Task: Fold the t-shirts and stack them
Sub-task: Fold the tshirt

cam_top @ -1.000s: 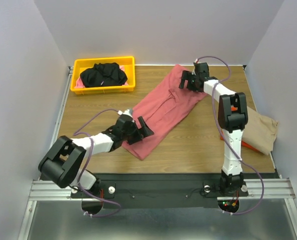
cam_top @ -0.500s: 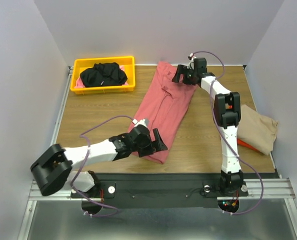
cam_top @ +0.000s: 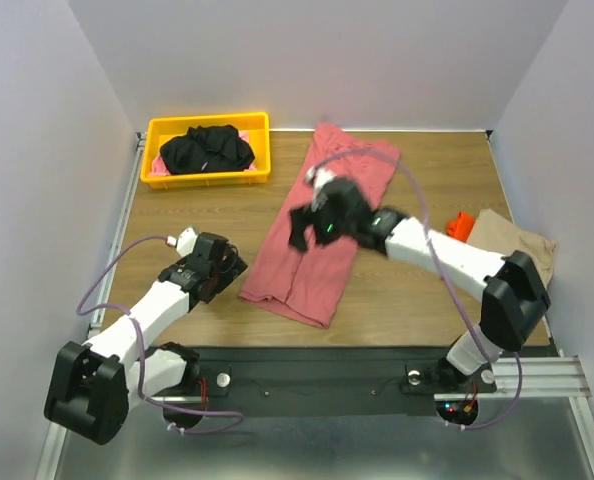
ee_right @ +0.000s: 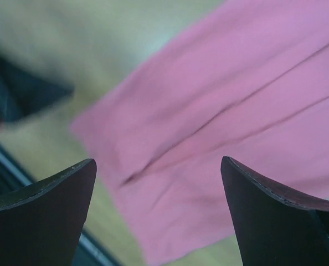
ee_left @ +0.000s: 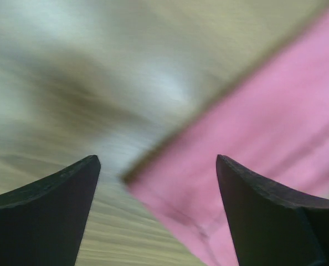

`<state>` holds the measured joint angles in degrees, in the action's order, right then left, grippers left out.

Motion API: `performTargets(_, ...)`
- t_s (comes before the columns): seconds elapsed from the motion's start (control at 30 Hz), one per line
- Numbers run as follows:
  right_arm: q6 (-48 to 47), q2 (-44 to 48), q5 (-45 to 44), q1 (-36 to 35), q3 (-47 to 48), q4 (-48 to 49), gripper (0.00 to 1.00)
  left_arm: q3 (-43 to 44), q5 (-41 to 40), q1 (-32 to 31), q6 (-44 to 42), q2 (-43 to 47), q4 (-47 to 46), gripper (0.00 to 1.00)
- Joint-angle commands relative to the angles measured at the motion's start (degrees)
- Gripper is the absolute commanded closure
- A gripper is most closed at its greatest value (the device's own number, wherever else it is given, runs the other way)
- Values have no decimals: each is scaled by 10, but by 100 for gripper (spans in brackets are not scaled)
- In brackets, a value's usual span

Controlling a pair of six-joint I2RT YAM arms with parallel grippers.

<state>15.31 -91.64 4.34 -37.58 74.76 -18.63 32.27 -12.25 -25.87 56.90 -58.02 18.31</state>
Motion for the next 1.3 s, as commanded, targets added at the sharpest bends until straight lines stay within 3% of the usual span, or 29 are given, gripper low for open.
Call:
performTargets(0.0,55,-8,-148,-132,-102,-20,0,-30,14,52,-51,-31,9,10)
performTargets(0.03,70,-2,-162,-170,-123,-20,0,-34,37,56,-64,-53,-4,21)
performTargets(0.27,99,-4,-160,-290,-188,-22,0,-70,86,58,-59,-57,-40,34)
performTargets(0.4,111,-6,-168,-298,-214,-24,0,-82,101,58,-59,-21,-49,34)
performTargets(0.63,113,-30,-173,-299,-214,-26,5,-78,138,56,-85,-39,-53,34)
performTargets(0.8,116,-34,-183,-299,-214,-28,12,-85,164,46,-94,-32,-53,40)
performTargets(0.87,121,-35,-188,-299,-214,-28,15,-82,164,45,-94,-37,-53,47)
performTargets(0.93,124,-36,-188,-299,-213,-29,21,-78,162,43,-96,-46,-50,52)
performTargets(1.0,126,-36,-189,-299,-214,-29,26,-73,159,43,-95,-51,-52,64)
performTargets(1.1,129,-33,-190,-299,-216,-30,37,-70,171,42,-99,-61,-60,100)
performTargets(1.23,114,-30,-157,-301,-222,-31,61,-86,185,38,-90,-4,-64,100)
performTargets(1.27,111,-32,-155,-305,-224,-32,75,-98,181,38,-69,17,-57,100)
